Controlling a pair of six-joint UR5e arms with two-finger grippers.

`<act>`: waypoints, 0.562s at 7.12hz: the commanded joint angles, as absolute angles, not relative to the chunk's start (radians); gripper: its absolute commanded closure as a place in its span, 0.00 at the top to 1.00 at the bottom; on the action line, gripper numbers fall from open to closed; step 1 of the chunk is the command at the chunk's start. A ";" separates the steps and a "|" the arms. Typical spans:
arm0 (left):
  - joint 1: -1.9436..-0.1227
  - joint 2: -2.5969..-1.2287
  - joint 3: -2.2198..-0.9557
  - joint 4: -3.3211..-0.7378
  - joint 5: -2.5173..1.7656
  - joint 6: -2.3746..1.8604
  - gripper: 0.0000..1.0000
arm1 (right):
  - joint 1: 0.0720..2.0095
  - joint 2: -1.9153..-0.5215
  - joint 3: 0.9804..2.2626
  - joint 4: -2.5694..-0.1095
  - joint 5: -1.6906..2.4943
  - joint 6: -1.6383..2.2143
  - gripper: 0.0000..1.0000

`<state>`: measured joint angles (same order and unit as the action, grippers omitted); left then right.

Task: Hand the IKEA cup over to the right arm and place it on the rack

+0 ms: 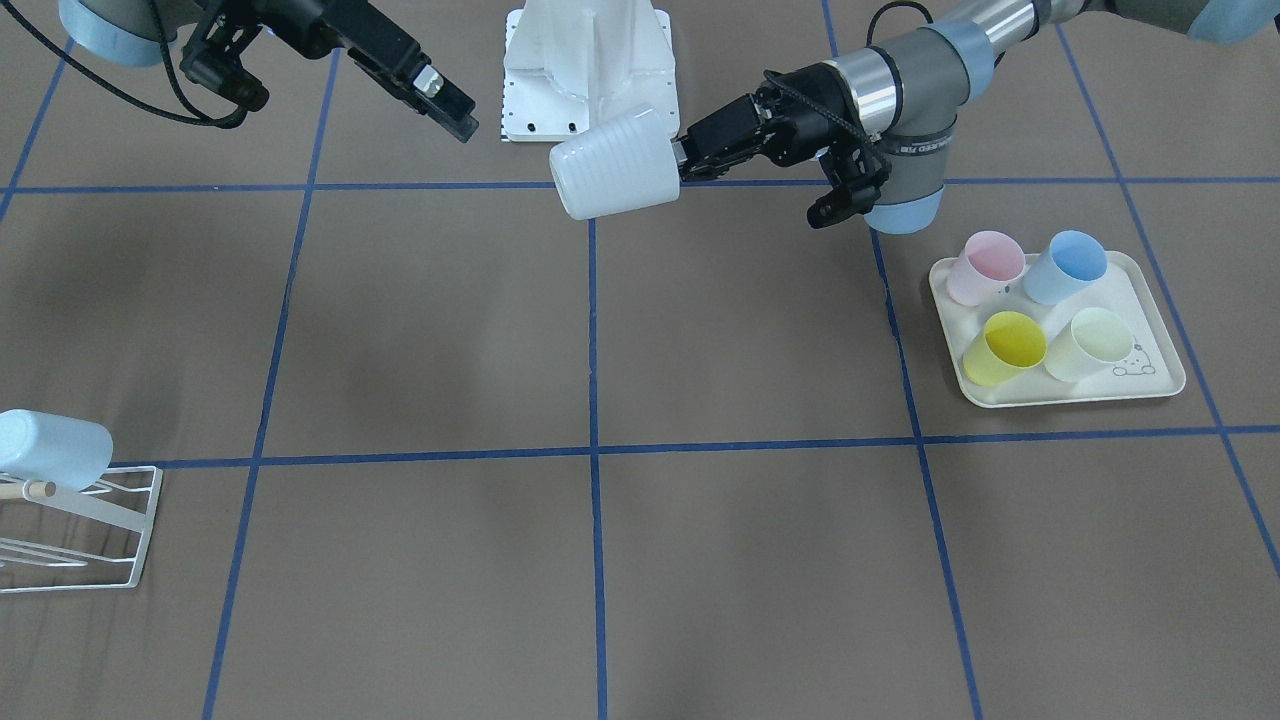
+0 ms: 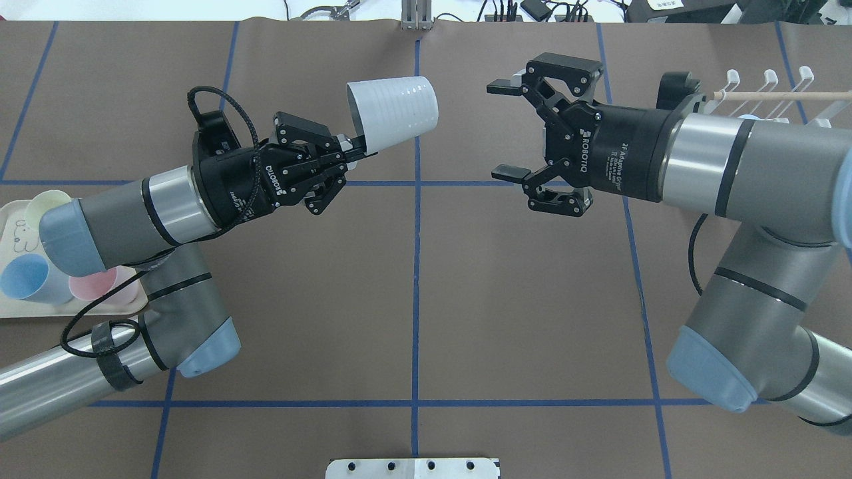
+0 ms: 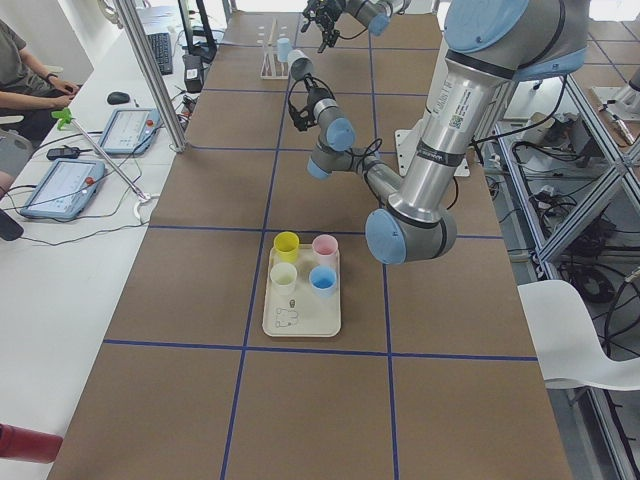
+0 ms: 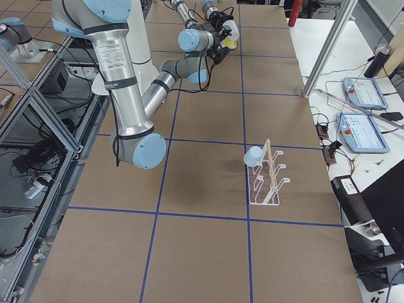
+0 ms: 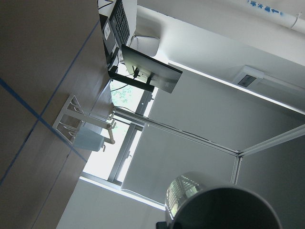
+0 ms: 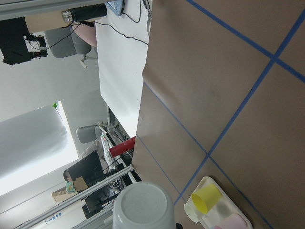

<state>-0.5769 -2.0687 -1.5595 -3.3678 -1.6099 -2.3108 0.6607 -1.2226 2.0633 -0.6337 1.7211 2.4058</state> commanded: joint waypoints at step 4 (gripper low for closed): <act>-0.563 -2.109 -1.555 -3.310 -1.626 -2.299 0.00 | 0.652 -1.167 2.002 -0.637 1.718 2.399 1.00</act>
<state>-0.5644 -2.1048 -1.5566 -3.3138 -1.6253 -2.3002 0.6535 -1.1697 2.0061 -0.6365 1.7192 2.4009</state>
